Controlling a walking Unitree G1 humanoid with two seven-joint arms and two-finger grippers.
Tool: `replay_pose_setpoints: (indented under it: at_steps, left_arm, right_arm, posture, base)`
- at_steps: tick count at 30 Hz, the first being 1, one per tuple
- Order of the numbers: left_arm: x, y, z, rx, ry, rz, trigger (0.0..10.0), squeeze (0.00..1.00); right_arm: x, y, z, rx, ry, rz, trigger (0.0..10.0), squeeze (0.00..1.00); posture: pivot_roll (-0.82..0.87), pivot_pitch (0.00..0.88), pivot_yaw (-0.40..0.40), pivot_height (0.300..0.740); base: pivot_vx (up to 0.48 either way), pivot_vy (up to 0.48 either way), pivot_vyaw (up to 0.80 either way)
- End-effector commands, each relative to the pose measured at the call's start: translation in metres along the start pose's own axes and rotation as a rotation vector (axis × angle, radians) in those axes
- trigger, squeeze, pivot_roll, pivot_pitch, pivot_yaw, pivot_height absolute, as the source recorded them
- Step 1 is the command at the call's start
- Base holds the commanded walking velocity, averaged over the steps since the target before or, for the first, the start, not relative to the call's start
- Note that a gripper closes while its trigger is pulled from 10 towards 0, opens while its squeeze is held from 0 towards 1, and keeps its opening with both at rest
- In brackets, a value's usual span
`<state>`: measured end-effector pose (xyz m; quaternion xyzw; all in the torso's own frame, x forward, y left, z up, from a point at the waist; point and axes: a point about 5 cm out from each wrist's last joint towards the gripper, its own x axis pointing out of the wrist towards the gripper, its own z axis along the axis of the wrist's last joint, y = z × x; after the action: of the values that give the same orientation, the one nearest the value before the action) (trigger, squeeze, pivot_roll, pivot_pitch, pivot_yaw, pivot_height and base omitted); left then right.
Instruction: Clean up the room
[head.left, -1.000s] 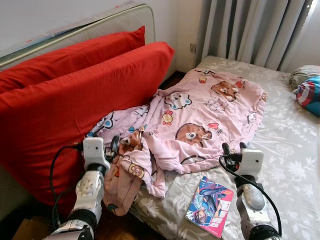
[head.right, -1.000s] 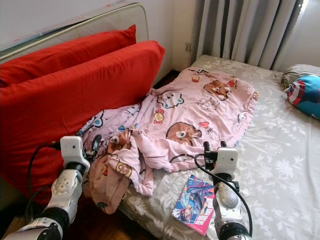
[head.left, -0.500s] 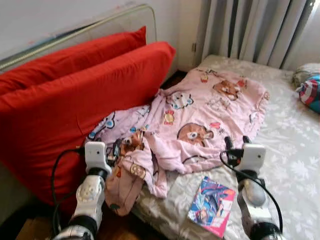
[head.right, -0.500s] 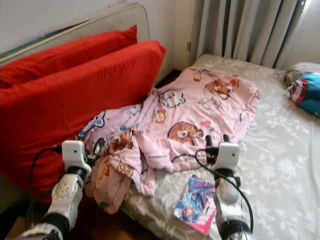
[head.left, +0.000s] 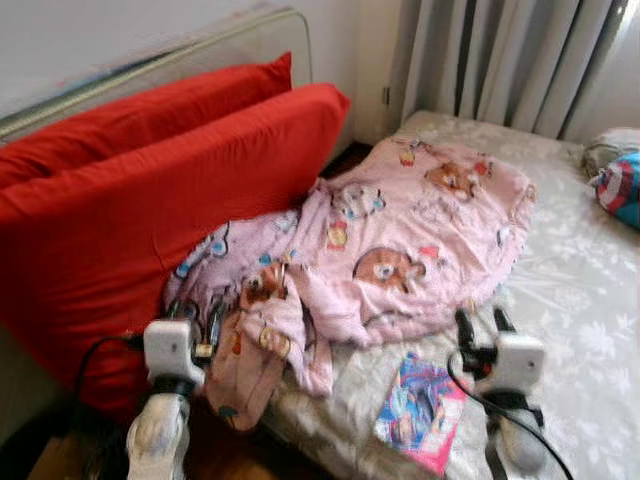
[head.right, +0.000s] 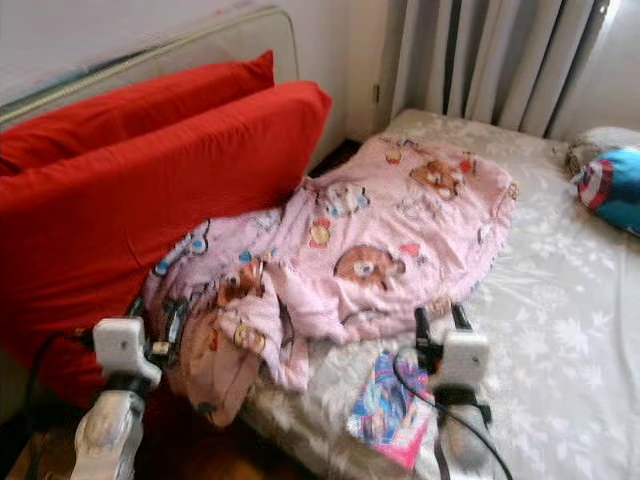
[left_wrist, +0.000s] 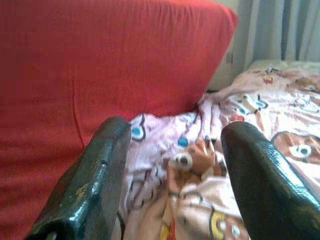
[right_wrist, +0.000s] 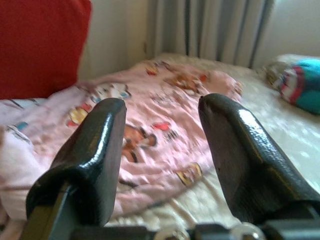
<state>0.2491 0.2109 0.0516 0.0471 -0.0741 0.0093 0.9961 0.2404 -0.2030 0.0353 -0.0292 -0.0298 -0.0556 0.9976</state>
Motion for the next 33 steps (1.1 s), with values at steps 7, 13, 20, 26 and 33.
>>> replay_pose_setpoints:
  at_steps: [7, 13, 20, 26, 33]
  left_arm:
    - [-0.025, 0.005, -0.015, -0.016, 0.091, 0.040, 10.0, 0.00]
    - [-0.021, 0.003, -0.013, -0.019, 0.091, 0.033, 10.0, 0.00]
    - [-0.022, 0.000, -0.016, -0.033, 0.188, 0.000, 10.0, 0.00]
    - [-0.033, -0.002, -0.031, -0.055, 0.364, 0.001, 10.0, 0.00]
    - [-0.027, -0.008, -0.026, -0.120, 0.407, -0.011, 10.0, 0.00]
  right_arm:
    - [-0.017, -0.012, -0.007, 0.006, 0.055, -0.039, 10.0, 0.00]
    - [-0.010, -0.008, 0.000, 0.000, 0.042, -0.026, 10.0, 0.00]
    - [-0.009, -0.012, -0.009, -0.049, 0.189, -0.029, 10.0, 0.00]
    - [-0.012, -0.017, -0.013, -0.059, 0.281, -0.027, 10.0, 0.00]
    - [-0.009, -0.021, -0.012, -0.047, 0.350, -0.035, 10.0, 0.00]
  posture:
    - [-0.04, 0.045, 0.007, 0.740]
    - [-0.05, 0.052, 0.003, 0.740]
    - [-0.04, 0.034, -0.006, 0.740]
    - [-0.03, 0.043, -0.009, 0.740]
    - [-0.04, 0.038, -0.009, 0.740]
  base:
    - [0.000, 0.000, 0.00]
    - [0.000, 0.000, 0.00]
    - [0.000, 0.000, 0.00]
    - [0.000, 0.000, 0.00]
    - [0.000, 0.000, 0.00]
